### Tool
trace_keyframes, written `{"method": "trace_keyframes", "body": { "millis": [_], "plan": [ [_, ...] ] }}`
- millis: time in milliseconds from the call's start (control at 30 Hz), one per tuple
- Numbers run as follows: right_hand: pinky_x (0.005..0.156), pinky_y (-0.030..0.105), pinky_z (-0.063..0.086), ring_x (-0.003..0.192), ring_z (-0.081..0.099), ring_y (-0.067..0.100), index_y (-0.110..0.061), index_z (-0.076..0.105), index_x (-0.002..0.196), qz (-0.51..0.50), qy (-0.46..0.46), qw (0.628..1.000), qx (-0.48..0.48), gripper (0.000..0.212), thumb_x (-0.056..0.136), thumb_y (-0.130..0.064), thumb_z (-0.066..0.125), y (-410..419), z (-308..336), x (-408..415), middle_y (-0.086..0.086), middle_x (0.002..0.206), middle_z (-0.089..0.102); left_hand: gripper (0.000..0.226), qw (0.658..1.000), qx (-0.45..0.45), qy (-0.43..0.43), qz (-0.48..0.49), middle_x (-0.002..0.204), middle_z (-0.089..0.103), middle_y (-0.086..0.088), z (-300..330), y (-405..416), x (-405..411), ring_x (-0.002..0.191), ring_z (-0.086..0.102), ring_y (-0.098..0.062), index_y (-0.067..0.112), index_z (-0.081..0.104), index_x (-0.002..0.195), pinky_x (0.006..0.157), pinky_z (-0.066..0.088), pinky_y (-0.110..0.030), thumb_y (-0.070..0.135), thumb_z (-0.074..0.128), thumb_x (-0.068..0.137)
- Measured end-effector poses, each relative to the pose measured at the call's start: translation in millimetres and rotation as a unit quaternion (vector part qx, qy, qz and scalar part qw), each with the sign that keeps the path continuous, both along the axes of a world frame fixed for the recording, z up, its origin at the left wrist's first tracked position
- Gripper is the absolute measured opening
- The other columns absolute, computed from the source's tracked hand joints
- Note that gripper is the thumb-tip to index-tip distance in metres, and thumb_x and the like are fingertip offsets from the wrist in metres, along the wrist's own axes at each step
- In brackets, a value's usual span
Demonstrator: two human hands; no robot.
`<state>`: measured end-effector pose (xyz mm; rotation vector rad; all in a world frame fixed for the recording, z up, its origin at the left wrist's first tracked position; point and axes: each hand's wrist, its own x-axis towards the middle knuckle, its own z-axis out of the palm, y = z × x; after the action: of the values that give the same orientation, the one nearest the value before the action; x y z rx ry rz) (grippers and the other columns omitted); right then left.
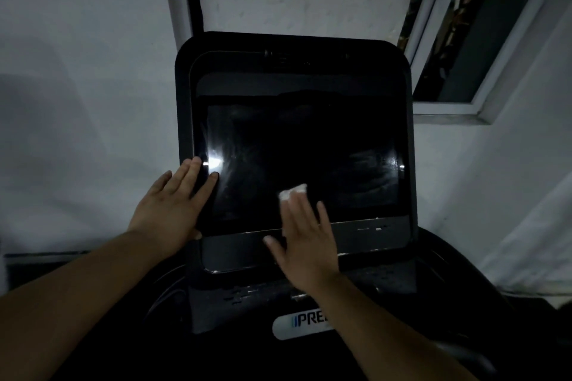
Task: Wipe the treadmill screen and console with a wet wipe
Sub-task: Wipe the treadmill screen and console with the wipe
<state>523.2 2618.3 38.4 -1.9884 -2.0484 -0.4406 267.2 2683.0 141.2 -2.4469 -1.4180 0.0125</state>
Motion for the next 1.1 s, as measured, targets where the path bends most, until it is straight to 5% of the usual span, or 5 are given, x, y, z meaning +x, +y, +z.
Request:
{"method": "trace_keyframes", "body": {
  "millis": [133,367,733,933,1100],
  "plan": [
    [0.127,0.054,0.006,0.158,-0.012,0.026,-0.006,0.004,0.162,-0.127,0.079,0.989,-0.003,0.085,0.104,-0.066,0.018,-9,-1,24,0.012,0.172,0.000,0.125,1.000,0.006,0.004,-0.001,0.163,-0.023,-0.020,1,0,2,0.153,-0.016,-0.028,0.021,-0.010,0.160,0.125,0.005,-0.044,0.047,0.081,0.078],
    [0.126,0.055,0.012,0.159,-0.005,0.026,-0.006,0.018,0.161,0.024,0.027,0.999,-0.034,0.084,0.104,-0.067,0.025,-29,-26,-8,0.014,0.171,0.007,0.124,1.000,0.016,0.013,-0.002,0.164,-0.023,-0.018,0,1,1,0.153,-0.015,-0.027,0.021,-0.007,0.161,0.126,0.008,-0.045,0.052,0.080,0.077],
    [0.127,0.053,0.003,0.158,-0.008,0.026,-0.009,-0.001,0.163,-0.207,0.197,0.958,-0.007,0.090,0.099,-0.071,0.012,-33,-23,77,0.014,0.172,0.001,0.124,0.999,0.017,0.035,0.007,0.162,-0.026,-0.021,2,-1,3,0.154,-0.016,-0.029,0.020,-0.008,0.161,0.125,0.008,-0.045,0.054,0.078,0.078],
    [0.127,0.055,0.004,0.158,-0.013,0.024,-0.010,0.002,0.163,-0.013,0.052,0.997,-0.052,0.087,0.102,-0.071,0.016,-49,-41,26,0.010,0.172,-0.006,0.121,0.999,0.003,0.048,0.016,0.160,-0.032,-0.020,3,-5,3,0.153,-0.019,-0.029,0.021,-0.014,0.160,0.126,0.005,-0.044,0.056,0.073,0.083],
    [0.127,0.053,0.001,0.158,-0.011,0.024,-0.019,-0.006,0.163,-0.137,0.062,0.988,-0.040,0.084,0.099,-0.072,0.007,-51,-31,106,0.009,0.172,-0.005,0.123,0.999,0.006,0.046,0.019,0.159,-0.032,-0.018,3,-3,4,0.154,-0.017,-0.030,0.022,-0.012,0.161,0.125,0.005,-0.044,0.055,0.076,0.081]
  ]
}}
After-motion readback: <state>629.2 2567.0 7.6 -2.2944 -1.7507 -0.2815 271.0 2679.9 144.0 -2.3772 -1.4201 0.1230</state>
